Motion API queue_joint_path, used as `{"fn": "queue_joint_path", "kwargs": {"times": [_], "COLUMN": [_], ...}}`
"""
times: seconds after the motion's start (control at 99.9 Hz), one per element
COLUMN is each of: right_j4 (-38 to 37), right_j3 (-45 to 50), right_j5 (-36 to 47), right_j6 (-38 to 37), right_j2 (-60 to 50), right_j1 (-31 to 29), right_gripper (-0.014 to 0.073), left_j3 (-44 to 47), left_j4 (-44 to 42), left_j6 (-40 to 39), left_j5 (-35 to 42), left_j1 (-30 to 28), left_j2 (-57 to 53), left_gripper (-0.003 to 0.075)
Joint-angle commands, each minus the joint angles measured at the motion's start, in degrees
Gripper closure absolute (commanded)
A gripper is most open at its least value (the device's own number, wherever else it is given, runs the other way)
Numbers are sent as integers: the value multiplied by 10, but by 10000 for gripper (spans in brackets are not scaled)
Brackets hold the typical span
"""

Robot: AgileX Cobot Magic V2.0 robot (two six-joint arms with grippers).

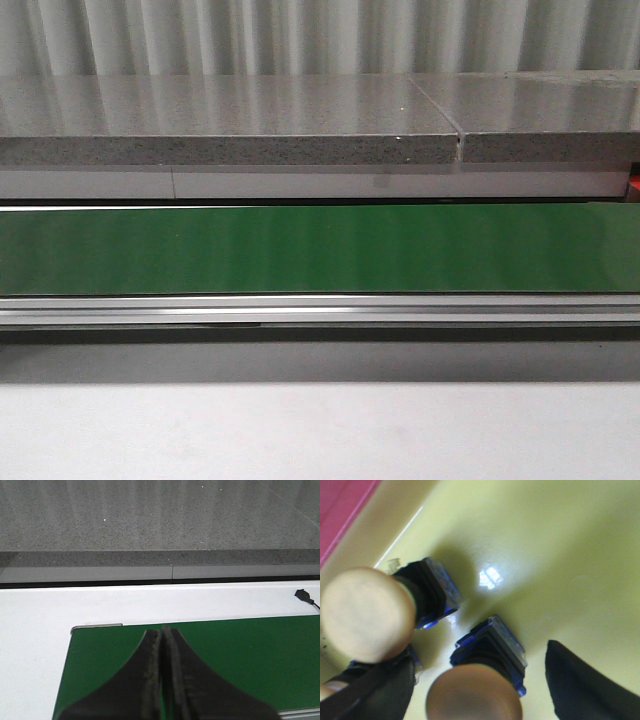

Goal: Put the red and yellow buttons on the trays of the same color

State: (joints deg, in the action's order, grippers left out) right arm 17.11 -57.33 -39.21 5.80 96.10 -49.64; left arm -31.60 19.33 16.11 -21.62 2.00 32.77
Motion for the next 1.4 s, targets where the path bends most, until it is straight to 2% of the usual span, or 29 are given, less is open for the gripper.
{"fn": "queue_joint_path", "kwargs": {"times": [0.0,0.19,0.33,0.55,1.111,1.331,1.391], "right_j4": [9,15,22,22,22,22,22], "right_j3": [-15,-15,-15,-15,8,61,77], "right_j5": [-1,-28,-50,-61,-16,6,2], "right_j6": [-1,-1,-1,16,94,123,124], "right_j2": [-48,-112,-165,-245,-406,-482,-503], "right_j1": [-5,2,32,131,394,464,467], "right_gripper": [20,20,20,20,22,25,62], "left_j3": [-17,-17,-17,-17,-17,-17,-17], "left_j4": [9,9,9,9,9,9,9], "left_j6": [-1,-1,-1,-1,-1,-1,-1], "left_j5": [40,40,40,40,40,40,40], "left_j1": [5,5,5,5,5,5,5], "left_j2": [0,0,0,0,0,0,0], "left_gripper": [740,740,740,740,740,740,740]}}
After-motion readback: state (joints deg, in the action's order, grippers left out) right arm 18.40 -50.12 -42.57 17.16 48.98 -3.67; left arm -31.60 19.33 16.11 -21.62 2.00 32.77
